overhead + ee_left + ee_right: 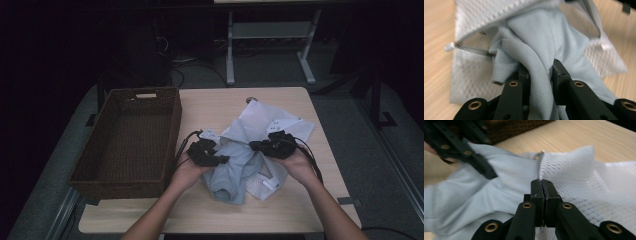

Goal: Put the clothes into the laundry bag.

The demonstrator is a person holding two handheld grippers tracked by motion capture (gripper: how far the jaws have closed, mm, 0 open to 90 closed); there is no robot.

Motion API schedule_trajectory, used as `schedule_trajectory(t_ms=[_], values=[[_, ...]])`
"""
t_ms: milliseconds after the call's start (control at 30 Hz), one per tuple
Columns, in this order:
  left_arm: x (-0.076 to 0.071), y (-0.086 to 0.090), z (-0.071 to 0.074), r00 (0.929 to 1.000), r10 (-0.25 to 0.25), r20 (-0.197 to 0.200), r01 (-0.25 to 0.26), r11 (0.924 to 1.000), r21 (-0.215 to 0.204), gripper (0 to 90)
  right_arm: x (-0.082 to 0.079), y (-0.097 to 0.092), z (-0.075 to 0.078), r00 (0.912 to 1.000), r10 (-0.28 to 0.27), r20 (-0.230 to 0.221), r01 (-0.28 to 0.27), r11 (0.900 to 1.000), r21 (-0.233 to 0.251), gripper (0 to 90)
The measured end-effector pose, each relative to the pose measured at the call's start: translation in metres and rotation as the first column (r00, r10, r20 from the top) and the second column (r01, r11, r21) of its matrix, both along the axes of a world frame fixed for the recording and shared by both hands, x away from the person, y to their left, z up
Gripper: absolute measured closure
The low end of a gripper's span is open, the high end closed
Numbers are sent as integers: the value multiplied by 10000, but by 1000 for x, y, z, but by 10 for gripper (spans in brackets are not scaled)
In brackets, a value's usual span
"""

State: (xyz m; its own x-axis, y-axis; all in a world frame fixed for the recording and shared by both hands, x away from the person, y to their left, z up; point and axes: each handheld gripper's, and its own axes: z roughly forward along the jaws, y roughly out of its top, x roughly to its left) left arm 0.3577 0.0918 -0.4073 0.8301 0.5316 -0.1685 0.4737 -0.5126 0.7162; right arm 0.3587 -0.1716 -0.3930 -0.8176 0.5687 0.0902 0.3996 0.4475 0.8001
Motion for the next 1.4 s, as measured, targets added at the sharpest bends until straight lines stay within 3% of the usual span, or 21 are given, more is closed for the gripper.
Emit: schedule_trajectory(t_ms=[200,367,467,567,633,833,967,1133,1267,1400], values=[[2,-15,0,9995,283,132,-280,9994,-212,732,-7,10,11,9992,354,172,-360,9987,365,878],[4,-36,-7,9990,416,187,-416,9991,-34,718,-13,14,15,9988,425,233,-435,9981,444,878],[5,-43,-15,9993,346,121,-349,9992,190,686,-14,14,13,9990,352,270,-358,9990,249,878],[6,-44,-22,9995,317,-20,-316,9991,266,584,-14,10,10,9993,300,225,-305,9993,207,878],[6,-41,-22,9993,360,-131,-359,9993,72,489,-13,7,10,9996,232,183,-236,9995,227,877],[-8,-35,-4,10000,-40,47,41,9998,-220,236,-11,-1,8,9998,51,179,-53,9999,131,878],[-20,-42,-8,9993,-364,73,362,9992,138,168,-12,-7,4,9999,-85,83,84,10000,20,877],[-18,-54,-35,9993,-362,-62,366,9937,1061,138,-15,-13,1,9998,-185,14,185,9998,-36,877],[-16,-61,-50,9992,-305,-258,337,9900,1369,134,-16,-21,-1,9995,-317,-38,317,9995,-10,877],[-16,-61,-52,9995,-296,-82,305,9875,1549,177,-14,-23,-2,9993,-357,-65,357,9994,40,877]])
